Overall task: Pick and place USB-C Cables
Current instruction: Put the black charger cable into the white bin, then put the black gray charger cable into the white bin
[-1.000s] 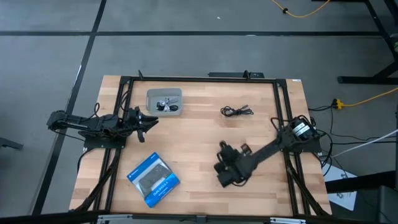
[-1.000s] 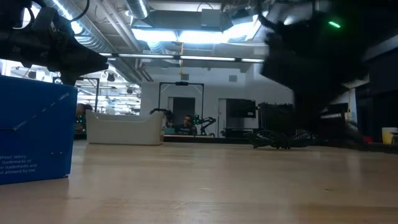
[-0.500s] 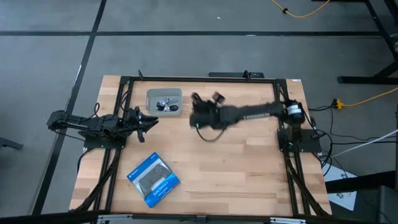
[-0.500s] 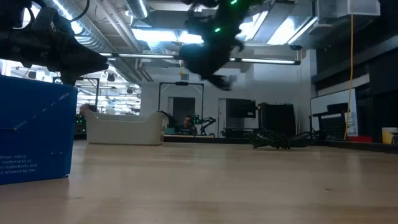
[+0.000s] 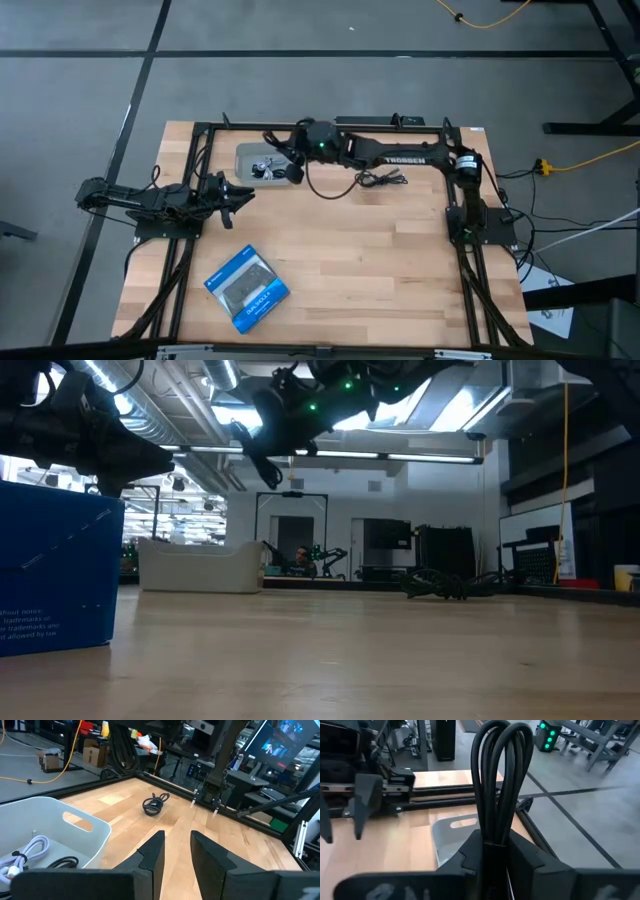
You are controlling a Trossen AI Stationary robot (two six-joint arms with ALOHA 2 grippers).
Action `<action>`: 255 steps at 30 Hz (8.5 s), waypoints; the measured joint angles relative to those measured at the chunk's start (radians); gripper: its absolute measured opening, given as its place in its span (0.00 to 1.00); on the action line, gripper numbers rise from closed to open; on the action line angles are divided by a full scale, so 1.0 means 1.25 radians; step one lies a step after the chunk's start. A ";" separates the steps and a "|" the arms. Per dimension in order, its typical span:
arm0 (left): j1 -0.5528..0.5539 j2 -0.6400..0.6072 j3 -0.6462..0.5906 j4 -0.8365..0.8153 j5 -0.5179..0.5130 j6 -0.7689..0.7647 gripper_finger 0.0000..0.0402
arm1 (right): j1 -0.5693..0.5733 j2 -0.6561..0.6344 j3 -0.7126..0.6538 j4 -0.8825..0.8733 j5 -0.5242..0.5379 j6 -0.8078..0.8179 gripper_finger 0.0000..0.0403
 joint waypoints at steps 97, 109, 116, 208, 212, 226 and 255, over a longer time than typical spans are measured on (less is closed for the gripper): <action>0.000 0.000 0.000 0.002 -0.048 0.056 0.21 | -0.191 -0.142 -0.117 -1.083 -0.009 -0.014 0.54; 0.000 0.000 0.000 0.002 -0.049 0.056 0.21 | -0.189 -0.213 -0.466 -0.720 -0.002 0.072 0.54; 0.000 0.000 0.000 0.002 -0.049 0.057 0.21 | -0.187 -0.217 -0.562 -0.495 0.014 0.113 0.54; 0.000 0.000 0.000 0.003 -0.065 0.084 0.21 | -0.074 -0.173 -0.407 -0.183 0.002 0.106 0.14; 0.000 0.000 0.000 0.003 -0.065 0.084 0.21 | -0.072 -0.173 -0.407 -0.147 -0.039 0.107 0.31; 0.000 0.000 0.000 0.003 -0.064 0.084 0.21 | -0.071 -0.173 -0.407 -0.184 0.070 0.210 0.59; 0.000 0.000 0.000 0.003 -0.064 0.084 0.21 | -0.086 -0.117 -0.407 -0.289 0.083 0.236 0.59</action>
